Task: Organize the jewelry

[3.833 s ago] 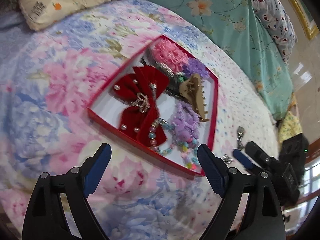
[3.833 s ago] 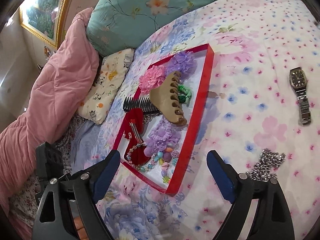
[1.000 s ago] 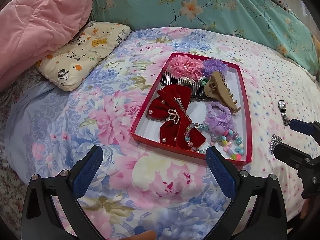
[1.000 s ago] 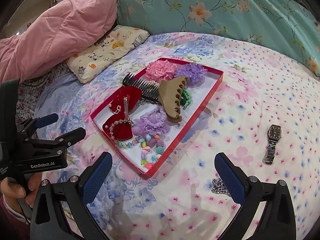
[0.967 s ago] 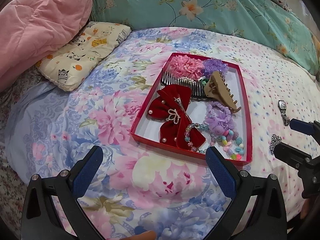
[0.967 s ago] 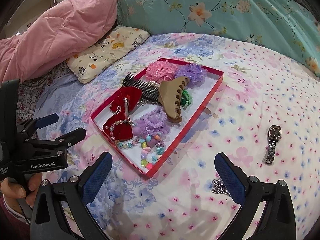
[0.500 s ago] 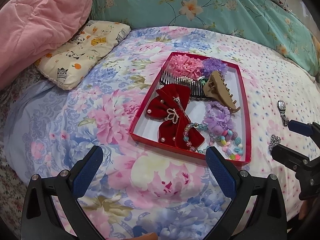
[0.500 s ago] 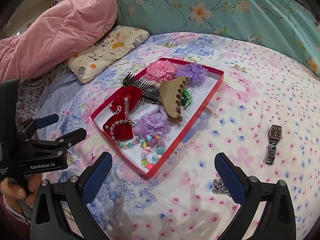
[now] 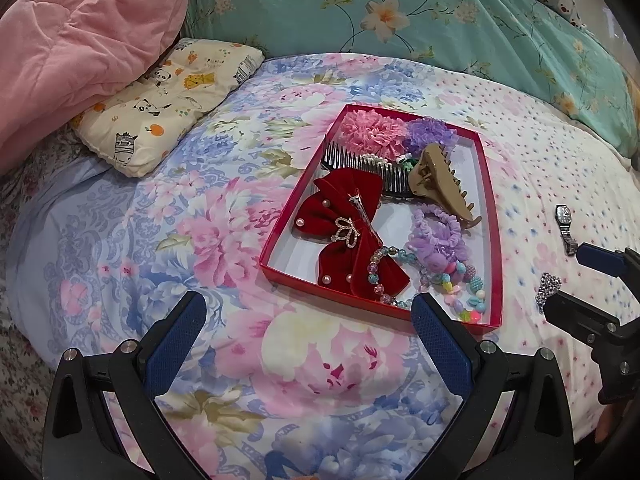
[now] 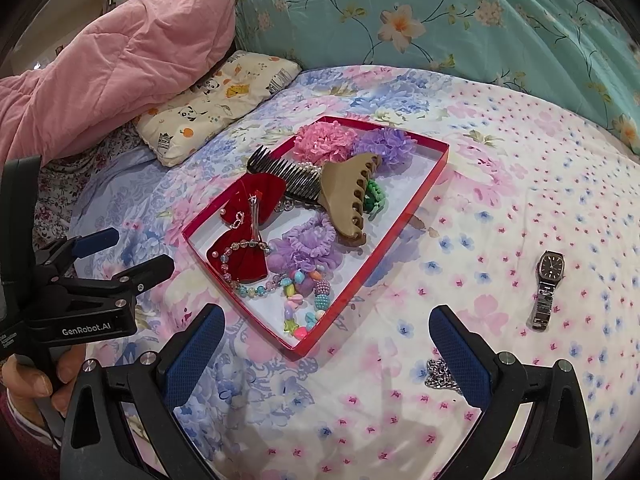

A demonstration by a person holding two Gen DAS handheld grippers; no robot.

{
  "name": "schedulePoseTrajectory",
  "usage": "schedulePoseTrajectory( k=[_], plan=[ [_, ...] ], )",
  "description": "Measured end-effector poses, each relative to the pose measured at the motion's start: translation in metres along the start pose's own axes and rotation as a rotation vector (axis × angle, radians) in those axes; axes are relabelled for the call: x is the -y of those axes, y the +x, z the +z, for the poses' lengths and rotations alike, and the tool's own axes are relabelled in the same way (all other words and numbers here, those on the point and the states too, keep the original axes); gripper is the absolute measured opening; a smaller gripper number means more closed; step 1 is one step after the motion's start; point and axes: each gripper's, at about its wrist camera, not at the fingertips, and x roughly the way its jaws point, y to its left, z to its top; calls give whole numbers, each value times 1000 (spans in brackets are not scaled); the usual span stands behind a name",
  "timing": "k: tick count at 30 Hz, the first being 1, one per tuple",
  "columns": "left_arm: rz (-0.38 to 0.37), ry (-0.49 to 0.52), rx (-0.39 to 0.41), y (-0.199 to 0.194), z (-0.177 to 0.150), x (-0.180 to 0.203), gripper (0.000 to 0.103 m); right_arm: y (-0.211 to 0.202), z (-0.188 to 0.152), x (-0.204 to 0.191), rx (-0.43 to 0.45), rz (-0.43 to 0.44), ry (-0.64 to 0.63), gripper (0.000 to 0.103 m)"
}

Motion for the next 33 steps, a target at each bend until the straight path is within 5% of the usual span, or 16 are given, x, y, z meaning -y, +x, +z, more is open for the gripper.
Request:
schedulePoseTrajectory(
  k=[33],
  plan=[
    [16, -6, -1, -2, -3, 5, 103, -2, 0, -3, 7, 4, 0, 103]
  ],
)
